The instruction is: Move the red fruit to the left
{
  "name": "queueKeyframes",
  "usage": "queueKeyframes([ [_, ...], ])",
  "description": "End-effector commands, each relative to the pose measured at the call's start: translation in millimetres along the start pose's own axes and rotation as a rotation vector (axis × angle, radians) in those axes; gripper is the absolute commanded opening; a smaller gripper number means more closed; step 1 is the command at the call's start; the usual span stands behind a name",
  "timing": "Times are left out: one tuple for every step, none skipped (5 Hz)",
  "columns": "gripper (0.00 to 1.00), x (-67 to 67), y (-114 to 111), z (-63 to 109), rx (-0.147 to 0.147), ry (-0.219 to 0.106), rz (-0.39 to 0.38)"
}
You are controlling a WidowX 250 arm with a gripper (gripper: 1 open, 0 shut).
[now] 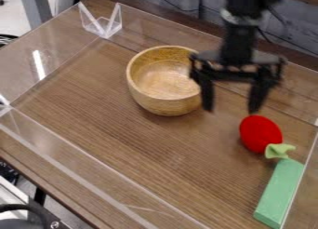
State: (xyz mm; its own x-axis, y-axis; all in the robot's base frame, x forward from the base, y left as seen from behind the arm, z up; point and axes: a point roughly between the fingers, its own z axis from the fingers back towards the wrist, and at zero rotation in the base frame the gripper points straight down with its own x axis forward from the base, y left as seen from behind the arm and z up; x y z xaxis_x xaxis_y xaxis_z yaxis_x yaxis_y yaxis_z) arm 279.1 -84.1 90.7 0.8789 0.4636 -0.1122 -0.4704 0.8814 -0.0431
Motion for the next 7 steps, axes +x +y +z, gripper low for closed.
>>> queueKeyframes([
  [1.00, -2.9, -19.9, 7.8, -0.076, -0.039, 0.163],
  [1.00, -3.5, -27.8, 10.4, -0.118, -0.054, 0.330],
  [1.00, -2.5, -28.6, 2.2, -0.131, -0.059, 0.367],
  [1.00, -1.8, -29.6, -6.3, -0.140, -0.063, 0.386],
  [0.00, -2.2, -39.5, -1.8, -0.166, -0.082, 0.533],
  [1.00, -2.5, -45.3, 2.5, -0.177, -0.097, 0.641],
  [1.00, -1.8, -45.6, -6.7, -0.173, -0.109, 0.652],
])
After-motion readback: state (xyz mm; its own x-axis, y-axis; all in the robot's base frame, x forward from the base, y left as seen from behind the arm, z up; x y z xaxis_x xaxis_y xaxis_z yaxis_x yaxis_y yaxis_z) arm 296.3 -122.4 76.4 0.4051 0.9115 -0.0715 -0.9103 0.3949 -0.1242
